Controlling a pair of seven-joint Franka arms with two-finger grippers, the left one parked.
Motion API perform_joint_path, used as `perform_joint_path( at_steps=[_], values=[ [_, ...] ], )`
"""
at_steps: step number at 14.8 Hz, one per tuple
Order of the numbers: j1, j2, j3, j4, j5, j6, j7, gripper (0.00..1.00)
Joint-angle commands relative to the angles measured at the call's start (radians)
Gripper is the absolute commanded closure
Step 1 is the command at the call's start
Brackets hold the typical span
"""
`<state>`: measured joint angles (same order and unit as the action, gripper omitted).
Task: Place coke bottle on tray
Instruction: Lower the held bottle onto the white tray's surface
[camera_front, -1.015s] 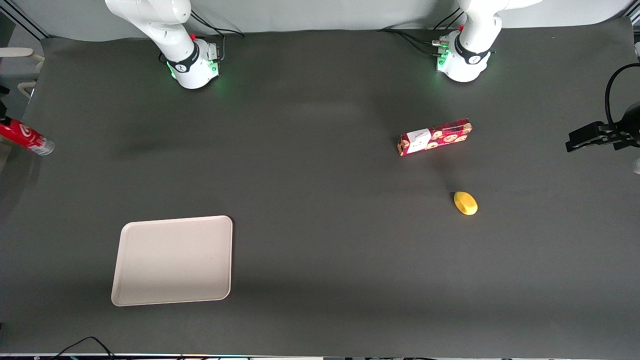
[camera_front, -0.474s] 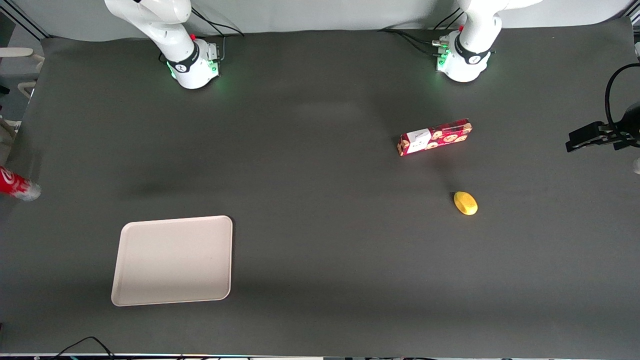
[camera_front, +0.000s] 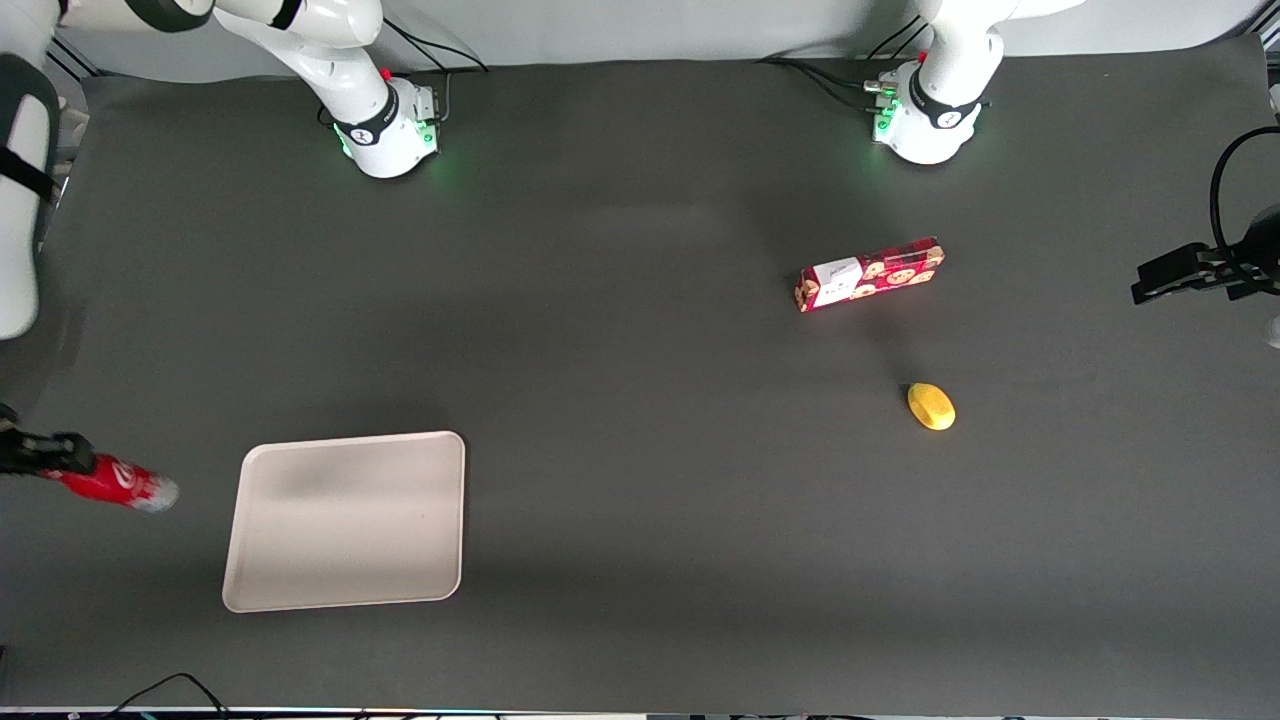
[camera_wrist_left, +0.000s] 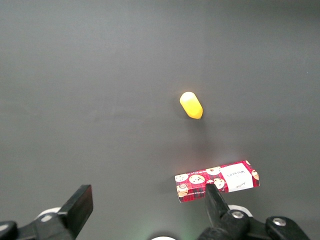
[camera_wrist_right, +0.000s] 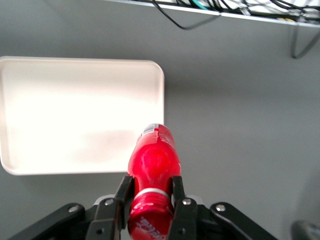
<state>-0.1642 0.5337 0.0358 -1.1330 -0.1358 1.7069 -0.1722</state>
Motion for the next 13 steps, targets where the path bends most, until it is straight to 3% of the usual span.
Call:
perform_joint_path(
  at_steps=[1, 4, 13],
  values=[
    [-0.006, 0.139, 0.059, 0.073, 0.012, 0.095, 0.085, 1.0],
    [-0.011, 0.23, 0.062, 0.07, 0.013, 0.19, 0.025, 1.0],
    [-0.02, 0.281, 0.058, 0.044, 0.001, 0.192, -0.009, 1.0]
  ],
)
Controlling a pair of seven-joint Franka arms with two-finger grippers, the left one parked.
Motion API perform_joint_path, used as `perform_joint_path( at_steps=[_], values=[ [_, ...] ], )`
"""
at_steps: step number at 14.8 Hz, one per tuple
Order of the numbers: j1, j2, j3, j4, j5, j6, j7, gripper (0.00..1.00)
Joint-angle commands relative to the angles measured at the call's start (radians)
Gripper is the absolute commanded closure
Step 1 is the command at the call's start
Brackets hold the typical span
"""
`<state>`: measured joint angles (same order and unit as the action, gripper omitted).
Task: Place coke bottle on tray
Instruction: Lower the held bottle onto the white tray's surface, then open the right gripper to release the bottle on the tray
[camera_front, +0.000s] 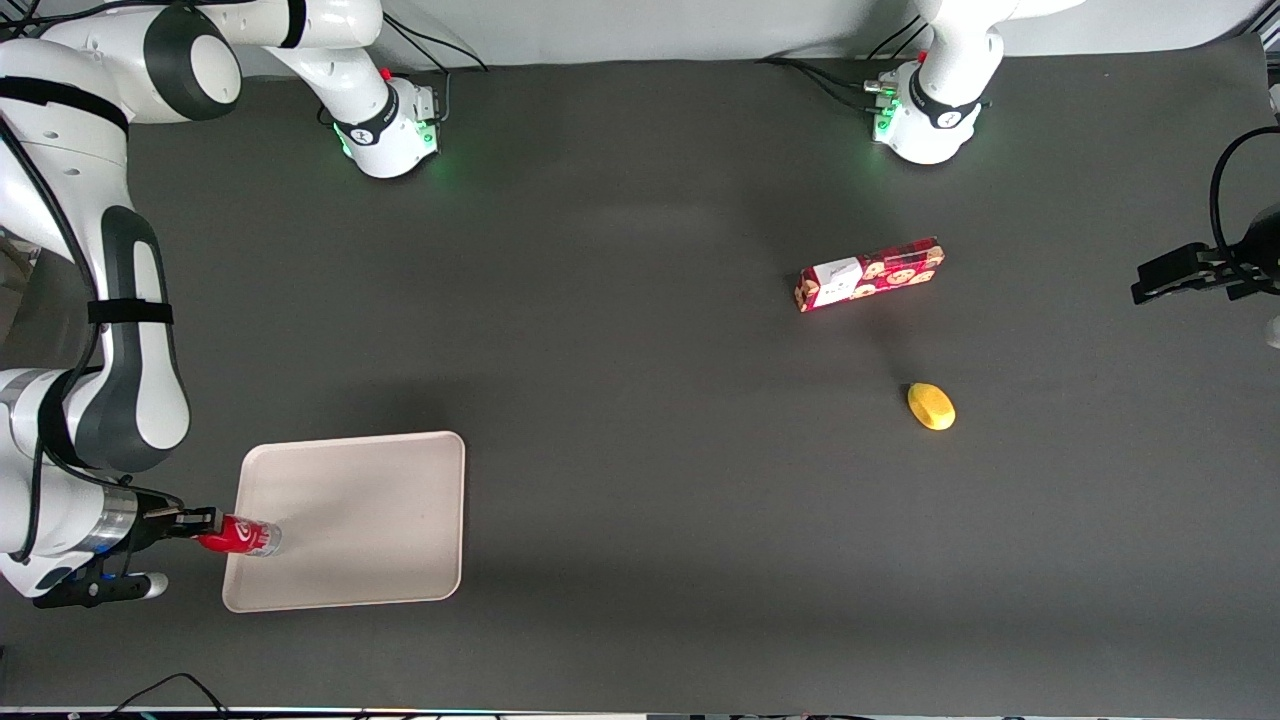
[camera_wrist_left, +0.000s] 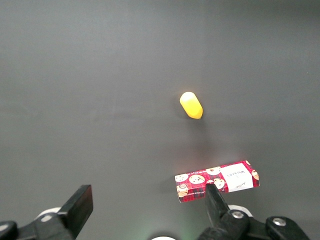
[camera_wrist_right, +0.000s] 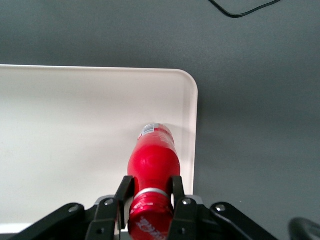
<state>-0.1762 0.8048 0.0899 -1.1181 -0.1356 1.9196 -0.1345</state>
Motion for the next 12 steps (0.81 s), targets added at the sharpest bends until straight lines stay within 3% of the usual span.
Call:
perform_joint_path(
  at_steps=[1, 7, 9, 12],
  values=[
    [-0.009, 0.008, -0.001, 0.015, 0.001, -0.019, -0.06, 1.0],
    [-0.02, 0.01, -0.004, 0.001, 0.001, -0.019, -0.059, 0.99],
    [-0.02, 0.01, -0.004, 0.0, 0.002, -0.016, -0.059, 0.01],
    [-0.019, 0.002, -0.002, 0.001, 0.004, -0.014, -0.053, 0.0]
  ],
)
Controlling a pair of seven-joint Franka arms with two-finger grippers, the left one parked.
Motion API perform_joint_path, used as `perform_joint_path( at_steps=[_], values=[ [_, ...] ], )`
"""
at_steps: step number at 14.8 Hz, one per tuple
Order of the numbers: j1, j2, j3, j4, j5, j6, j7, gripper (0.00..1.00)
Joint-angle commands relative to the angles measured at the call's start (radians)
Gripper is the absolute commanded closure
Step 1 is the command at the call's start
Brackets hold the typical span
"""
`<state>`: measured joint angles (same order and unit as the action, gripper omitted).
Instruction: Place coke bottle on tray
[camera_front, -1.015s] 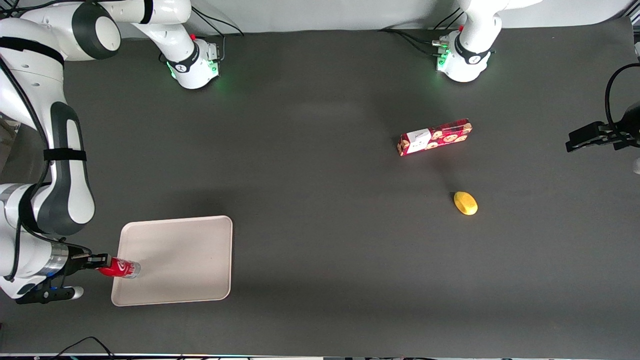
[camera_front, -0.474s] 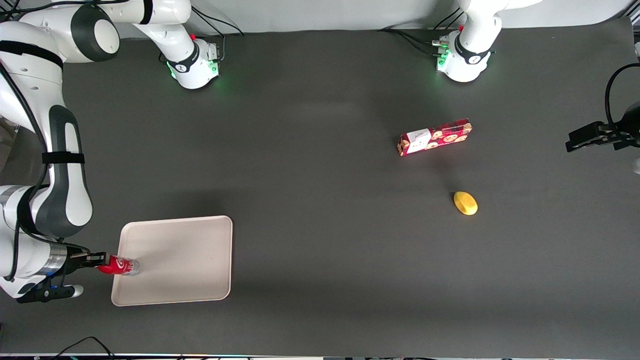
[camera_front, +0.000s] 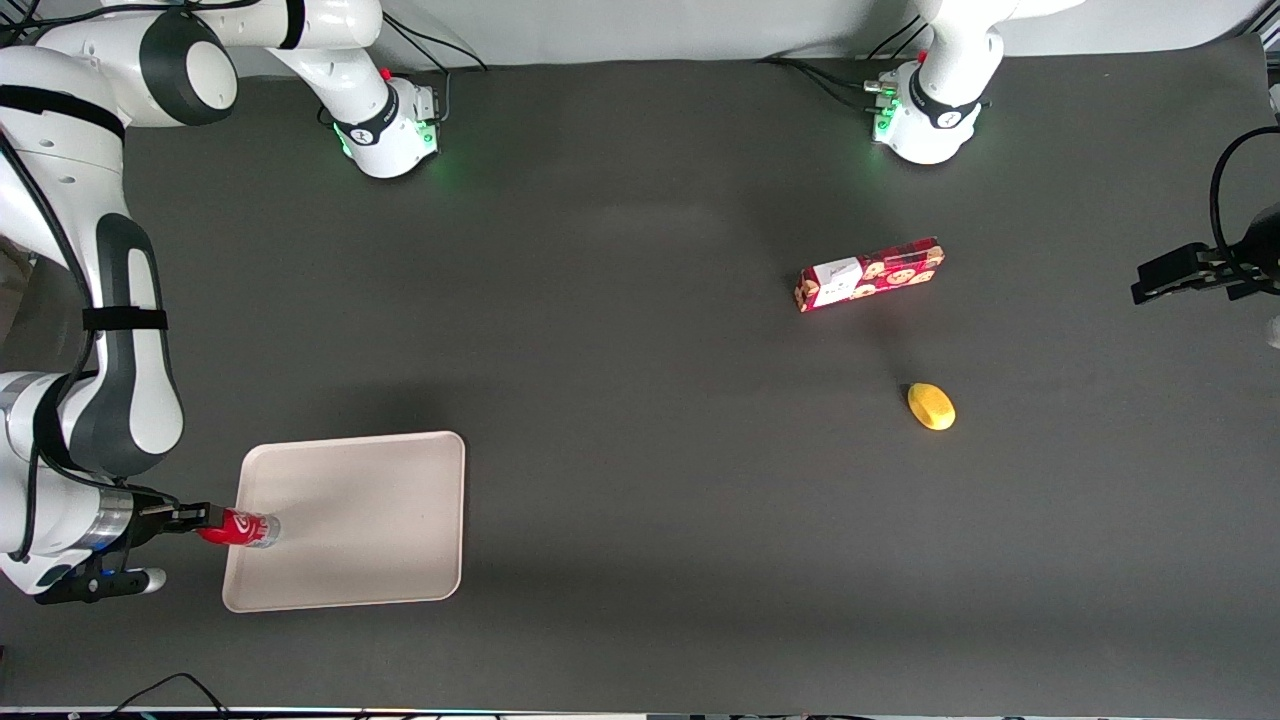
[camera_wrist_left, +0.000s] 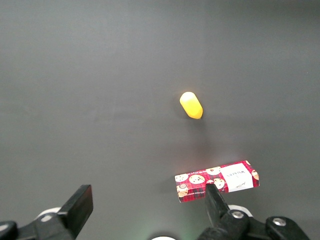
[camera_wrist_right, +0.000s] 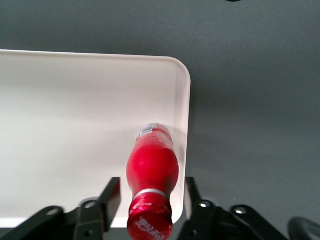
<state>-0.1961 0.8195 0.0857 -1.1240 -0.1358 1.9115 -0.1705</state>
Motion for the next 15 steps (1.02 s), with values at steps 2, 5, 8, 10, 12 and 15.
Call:
perform_joint_path(
  at_steps=[2, 5, 8, 10, 12, 15],
  values=[
    [0.012, -0.055, 0.003, 0.0, 0.009, -0.006, -0.01, 0.0],
    [0.023, -0.222, -0.001, -0.152, 0.01, 0.018, -0.007, 0.0],
    [0.11, -0.414, -0.088, -0.287, 0.016, 0.001, 0.018, 0.0],
    [0.139, -0.514, -0.104, -0.362, 0.016, -0.04, 0.078, 0.0],
    [0.155, -0.607, -0.11, -0.411, 0.019, -0.113, 0.12, 0.0],
    [0.191, -0.791, -0.126, -0.56, 0.036, -0.158, 0.166, 0.0]
  ],
)
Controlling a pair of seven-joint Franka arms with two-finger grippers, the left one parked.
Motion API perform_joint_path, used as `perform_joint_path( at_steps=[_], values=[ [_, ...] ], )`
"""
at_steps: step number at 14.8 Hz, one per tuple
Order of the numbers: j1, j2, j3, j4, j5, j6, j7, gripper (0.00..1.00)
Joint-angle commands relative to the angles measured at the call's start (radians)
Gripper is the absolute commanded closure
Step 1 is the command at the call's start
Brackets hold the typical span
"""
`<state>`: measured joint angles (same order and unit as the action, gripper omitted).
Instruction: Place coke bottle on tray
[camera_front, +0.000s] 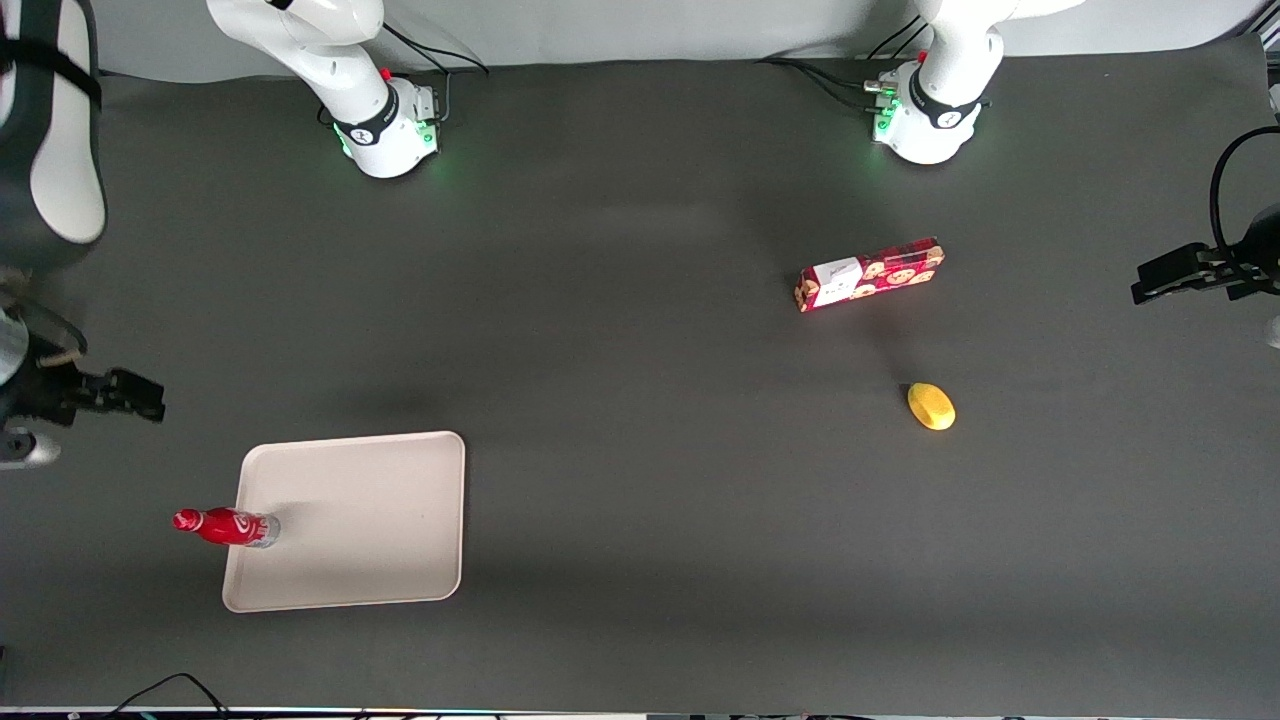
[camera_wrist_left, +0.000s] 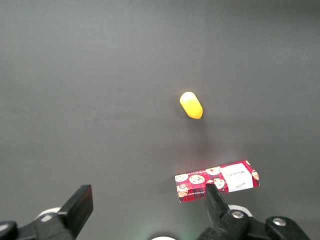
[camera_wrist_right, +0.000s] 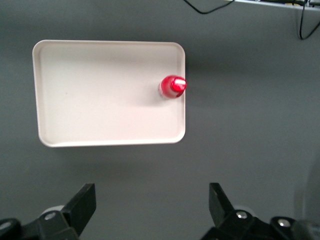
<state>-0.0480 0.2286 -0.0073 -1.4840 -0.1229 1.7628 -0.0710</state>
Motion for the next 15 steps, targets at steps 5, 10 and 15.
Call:
perform_joint_path(
  at_steps=[5, 10, 15],
  values=[
    [0.096, -0.354, -0.12, -0.295, 0.139, -0.074, 0.073, 0.0],
    [0.125, -0.353, -0.125, -0.295, 0.157, -0.074, 0.086, 0.0],
    [0.125, -0.35, -0.126, -0.297, 0.155, -0.074, 0.083, 0.0]
  ],
)
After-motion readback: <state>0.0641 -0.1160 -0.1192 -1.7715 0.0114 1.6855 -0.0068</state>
